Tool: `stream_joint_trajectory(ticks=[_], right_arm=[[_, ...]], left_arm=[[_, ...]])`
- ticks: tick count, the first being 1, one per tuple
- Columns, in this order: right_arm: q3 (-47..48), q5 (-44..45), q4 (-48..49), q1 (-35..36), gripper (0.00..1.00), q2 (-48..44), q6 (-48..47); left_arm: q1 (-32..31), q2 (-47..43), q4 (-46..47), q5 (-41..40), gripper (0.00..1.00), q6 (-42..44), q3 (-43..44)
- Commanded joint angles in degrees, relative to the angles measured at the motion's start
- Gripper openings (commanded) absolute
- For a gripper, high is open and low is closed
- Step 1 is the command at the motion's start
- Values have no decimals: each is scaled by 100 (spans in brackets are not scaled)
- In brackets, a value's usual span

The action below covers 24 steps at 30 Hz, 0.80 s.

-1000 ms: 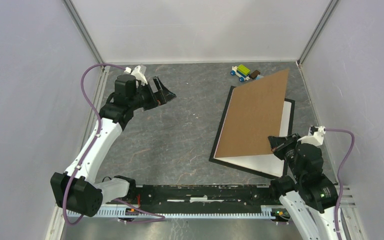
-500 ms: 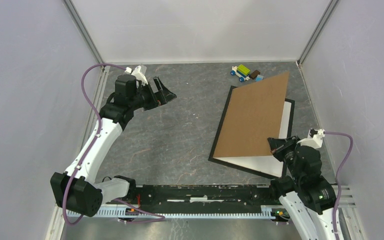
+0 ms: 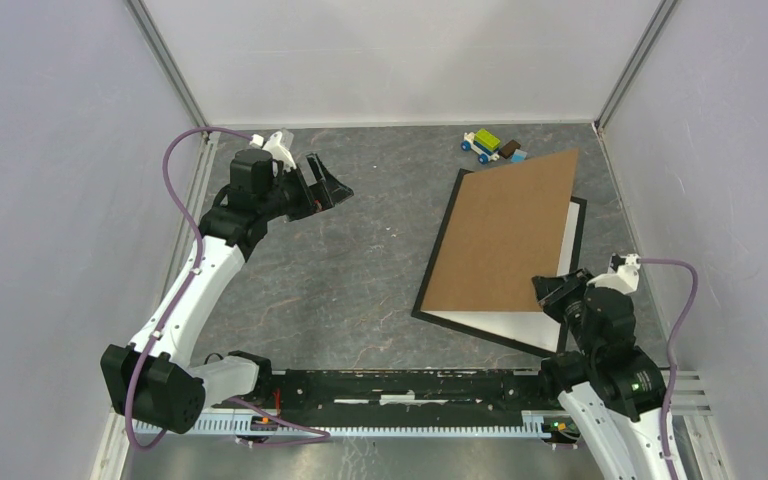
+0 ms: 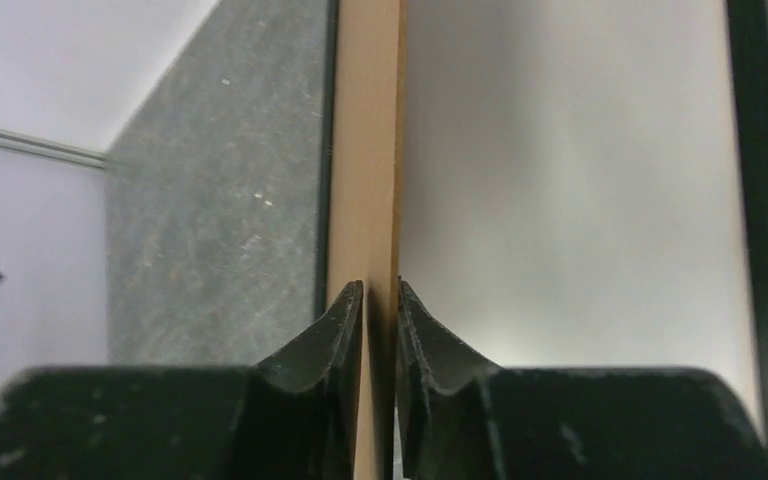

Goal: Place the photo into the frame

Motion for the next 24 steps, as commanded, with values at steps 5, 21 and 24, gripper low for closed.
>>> stream_joint_trajectory(ticks=[5, 21, 24], right_arm=[[324, 301, -336, 10, 36, 476, -896], [375, 771, -524, 14, 85, 1236, -1792], [357, 834, -597, 13, 94, 1442, -1890]], left_arm=[[-40, -44, 210, 129, 99, 278, -49], [-44, -47, 204, 122, 99, 340, -84], [-42, -36, 202, 123, 99, 348, -93]])
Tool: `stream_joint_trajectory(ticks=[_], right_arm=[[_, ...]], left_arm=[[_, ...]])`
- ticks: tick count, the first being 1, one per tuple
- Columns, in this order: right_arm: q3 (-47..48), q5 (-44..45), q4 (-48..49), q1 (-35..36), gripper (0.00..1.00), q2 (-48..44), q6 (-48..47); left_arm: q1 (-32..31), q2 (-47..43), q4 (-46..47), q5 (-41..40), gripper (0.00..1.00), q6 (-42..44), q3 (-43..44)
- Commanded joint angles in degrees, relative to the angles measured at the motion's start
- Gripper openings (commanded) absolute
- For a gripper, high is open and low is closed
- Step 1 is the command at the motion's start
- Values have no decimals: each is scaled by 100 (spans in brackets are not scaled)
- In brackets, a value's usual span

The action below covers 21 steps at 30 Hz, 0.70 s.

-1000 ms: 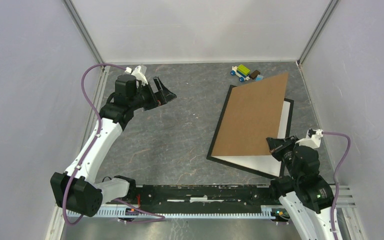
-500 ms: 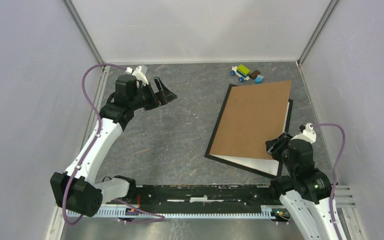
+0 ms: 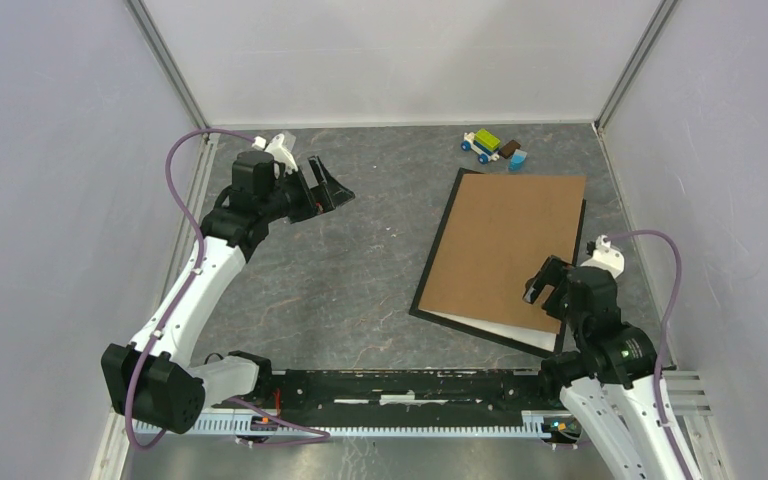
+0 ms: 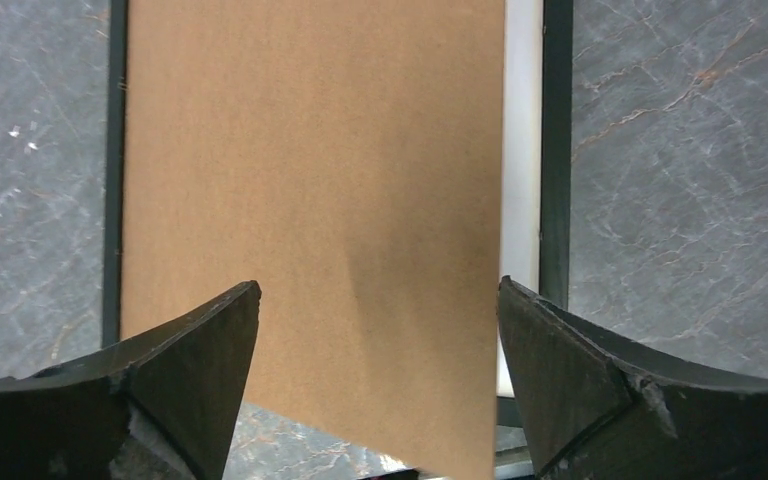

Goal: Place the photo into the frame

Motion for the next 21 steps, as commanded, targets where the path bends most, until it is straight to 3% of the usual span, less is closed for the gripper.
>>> stream_joint_trajectory(ticks=[1, 12, 18, 21], right_arm=[[114, 266, 21, 17, 97, 294, -257], [354, 767, -6, 4, 98, 1278, -344], [104, 1483, 1213, -46, 98, 2033, -561], [73, 1222, 1997, -567, 98, 2545, -925]], left_arm=[[-18, -36, 189, 55, 99, 346, -32], [-22, -36, 191, 31, 99, 374, -67], [-22, 15, 204, 195, 99, 422, -76], [-22, 76, 230, 412, 99, 486, -97]])
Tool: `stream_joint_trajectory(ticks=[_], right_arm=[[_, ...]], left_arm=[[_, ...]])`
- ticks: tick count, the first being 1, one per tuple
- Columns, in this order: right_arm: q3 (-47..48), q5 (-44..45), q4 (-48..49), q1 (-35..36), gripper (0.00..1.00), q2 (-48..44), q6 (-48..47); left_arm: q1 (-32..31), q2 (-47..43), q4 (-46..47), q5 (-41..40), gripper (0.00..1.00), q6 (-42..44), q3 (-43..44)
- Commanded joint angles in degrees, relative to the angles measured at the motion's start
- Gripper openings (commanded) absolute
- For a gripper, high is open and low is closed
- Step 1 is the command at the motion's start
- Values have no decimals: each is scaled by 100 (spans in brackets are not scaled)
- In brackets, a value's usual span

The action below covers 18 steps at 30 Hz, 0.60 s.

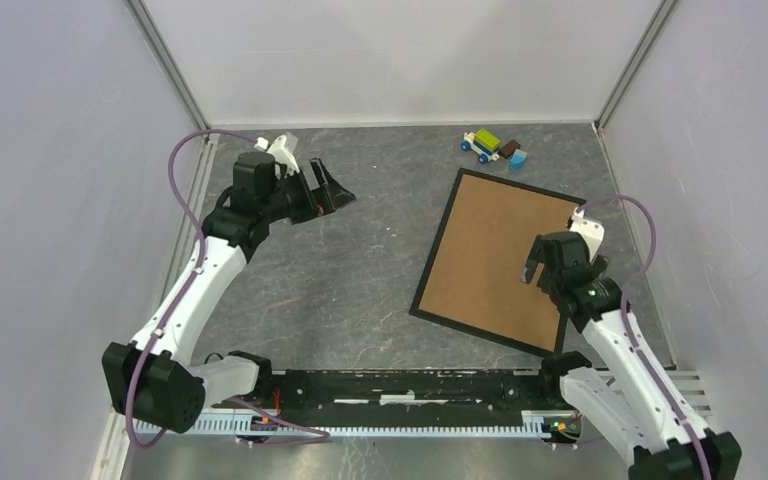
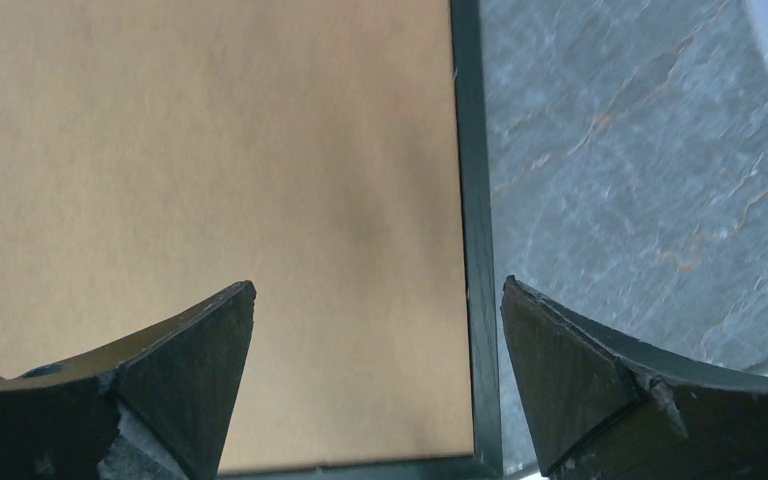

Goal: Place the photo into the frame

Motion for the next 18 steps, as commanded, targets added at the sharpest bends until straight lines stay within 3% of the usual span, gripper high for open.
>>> stream_joint_trajectory(ticks=[1, 4, 7, 13, 18], right_arm=[[-34, -189, 1540, -886, 98, 636, -601], [-160, -1839, 2142, -2222, 98, 1270, -892], [-202, -2697, 2553, -3084, 98, 1800, -1095], [-415, -3574, 3323, -3995, 89, 2538, -1466], [-402, -3156, 3338, -4032, 88, 2883, -1712]], left_arm=[[-21, 84, 265, 452, 99, 473, -69], [-22, 127, 635, 935, 99, 373, -249], [-41, 235, 917, 1251, 99, 239, -384], [-325, 703, 1081, 1583, 94, 137, -450], [-753, 1242, 1069, 1791, 91, 203, -426]])
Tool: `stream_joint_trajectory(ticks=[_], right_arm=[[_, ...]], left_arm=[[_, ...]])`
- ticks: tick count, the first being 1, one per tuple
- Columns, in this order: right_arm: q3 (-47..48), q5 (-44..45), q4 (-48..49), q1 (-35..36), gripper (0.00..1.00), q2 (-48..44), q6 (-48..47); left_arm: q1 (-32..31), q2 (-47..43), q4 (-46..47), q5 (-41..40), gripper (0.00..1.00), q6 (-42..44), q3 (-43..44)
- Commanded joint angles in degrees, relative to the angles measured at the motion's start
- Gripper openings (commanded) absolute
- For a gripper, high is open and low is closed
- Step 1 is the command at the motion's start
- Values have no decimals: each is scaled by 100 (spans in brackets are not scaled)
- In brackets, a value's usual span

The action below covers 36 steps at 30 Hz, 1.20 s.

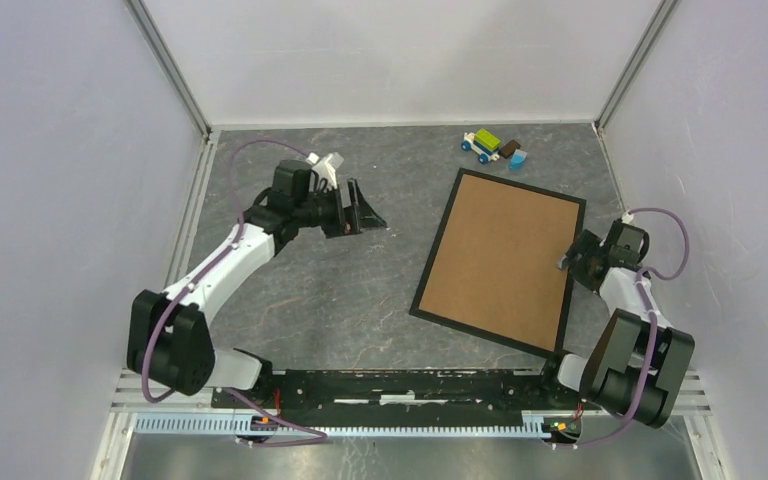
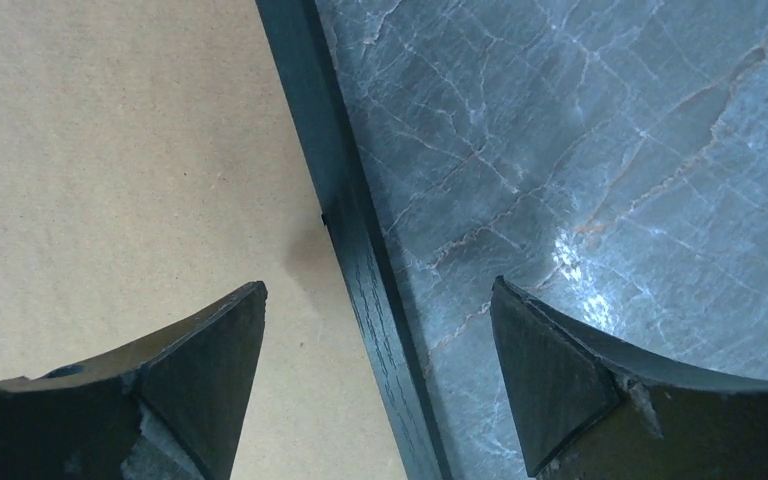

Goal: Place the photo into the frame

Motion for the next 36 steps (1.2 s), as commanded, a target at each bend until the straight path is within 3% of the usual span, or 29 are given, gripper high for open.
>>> stream_joint_trajectory(ticks=[1, 6, 12, 23, 30, 33, 36], right_arm=[[-64, -121, 489, -10, 87, 146, -327], [-395, -626, 716, 48, 72, 291, -288], [-843, -678, 759, 558, 63, 188, -355], [-1328, -298, 1001, 2336, 53, -173, -542], [-759, -352, 936, 3542, 60, 335, -846], [-374, -405, 608, 3788, 72, 456, -929], [-129, -90, 183, 3795, 94, 228, -949]], left_arm=[[-372, 398, 200, 423, 90, 113, 40], [-822, 828, -368, 201, 87, 544, 309], [-1042, 993, -778, -138, 85, 836, 455], [-1044, 876, -1561, -1062, 85, 999, 519], [-959, 1340, -2067, -1723, 79, 1232, 598], [-831, 1786, -2377, -1894, 69, 1342, 900], [-733, 2007, -2391, -2303, 59, 1409, 1012]])
